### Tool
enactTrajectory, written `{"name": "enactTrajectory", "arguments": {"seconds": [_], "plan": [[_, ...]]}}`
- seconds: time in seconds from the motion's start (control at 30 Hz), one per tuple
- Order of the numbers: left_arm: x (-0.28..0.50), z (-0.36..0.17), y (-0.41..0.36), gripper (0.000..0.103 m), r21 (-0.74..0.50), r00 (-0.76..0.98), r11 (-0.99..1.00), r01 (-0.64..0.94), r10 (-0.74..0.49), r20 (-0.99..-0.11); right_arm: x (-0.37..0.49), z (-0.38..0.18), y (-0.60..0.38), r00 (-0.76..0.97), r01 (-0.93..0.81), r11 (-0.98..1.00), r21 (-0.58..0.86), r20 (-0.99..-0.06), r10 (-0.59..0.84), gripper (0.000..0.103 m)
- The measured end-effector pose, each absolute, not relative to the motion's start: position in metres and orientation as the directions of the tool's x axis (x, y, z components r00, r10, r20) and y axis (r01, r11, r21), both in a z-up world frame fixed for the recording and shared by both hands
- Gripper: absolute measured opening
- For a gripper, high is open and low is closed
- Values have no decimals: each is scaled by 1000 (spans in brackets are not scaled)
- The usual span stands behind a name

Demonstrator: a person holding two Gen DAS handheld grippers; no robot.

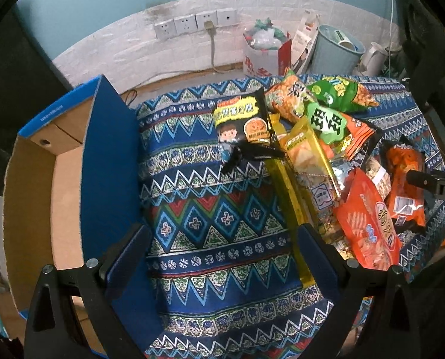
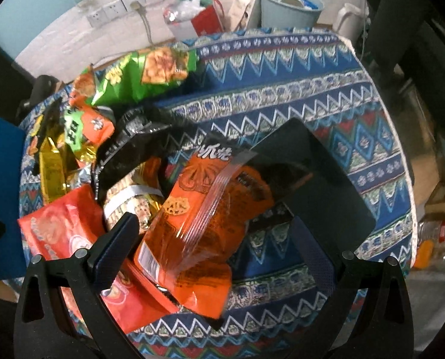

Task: Organize snacks

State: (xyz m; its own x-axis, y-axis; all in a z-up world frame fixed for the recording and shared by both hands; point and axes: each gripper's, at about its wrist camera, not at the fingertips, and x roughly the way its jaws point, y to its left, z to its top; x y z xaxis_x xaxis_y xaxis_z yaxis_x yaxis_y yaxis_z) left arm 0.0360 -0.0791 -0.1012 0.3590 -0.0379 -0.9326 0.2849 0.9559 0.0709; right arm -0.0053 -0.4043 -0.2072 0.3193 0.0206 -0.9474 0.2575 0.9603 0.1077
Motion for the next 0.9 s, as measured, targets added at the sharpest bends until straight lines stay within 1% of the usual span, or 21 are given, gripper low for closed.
{"name": "enactTrajectory", "arguments": {"seconds": [0.2,0.27,0.3,0.37,0.4,0.43,0.47,0.5,0.53,0.63,0.77,0.9], "plan": [[40,-111,-76,100,69,341,959,274,-29,-940,4,-230,-403,258,288,951,110,-965,34,100],[42,-112,-75,100,69,339,961,268,-27,-940,6,-236,-402,247,288,951,117,-968,44,98],[43,-113,-73,100,67,338,962,264,-27,-941,7,-238,-402,248,290,949,121,-968,48,95],[45,-114,-72,100,68,334,964,258,-23,-942,9,-239,-402,256,287,947,144,-964,69,86],[46,-115,-72,100,68,333,964,255,-22,-943,9,-239,-402,258,279,948,155,-963,82,77],[48,-117,-70,100,62,328,966,249,-23,-945,10,-240,-403,260,274,947,166,-961,93,73],[49,-117,-70,100,58,323,968,245,-25,-946,11,-240,-403,260,270,948,168,-961,96,72],[51,-118,-69,100,51,317,970,240,-29,-948,13,-239,-401,262,261,951,166,-960,96,66],[53,-119,-69,100,41,311,971,234,-35,-950,13,-237,-399,265,246,956,162,-960,94,62],[57,-118,-67,100,17,310,976,216,-52,-949,12,-228,-393,281,214,969,120,-958,56,55],[65,-115,-68,100,7,321,980,197,-58,-945,9,-208,-387,320,182,981,63,-947,1,55],[78,-110,-75,100,37,344,980,197,-34,-938,9,-182,-381,362,167,985,42,-932,-22,55]]}}
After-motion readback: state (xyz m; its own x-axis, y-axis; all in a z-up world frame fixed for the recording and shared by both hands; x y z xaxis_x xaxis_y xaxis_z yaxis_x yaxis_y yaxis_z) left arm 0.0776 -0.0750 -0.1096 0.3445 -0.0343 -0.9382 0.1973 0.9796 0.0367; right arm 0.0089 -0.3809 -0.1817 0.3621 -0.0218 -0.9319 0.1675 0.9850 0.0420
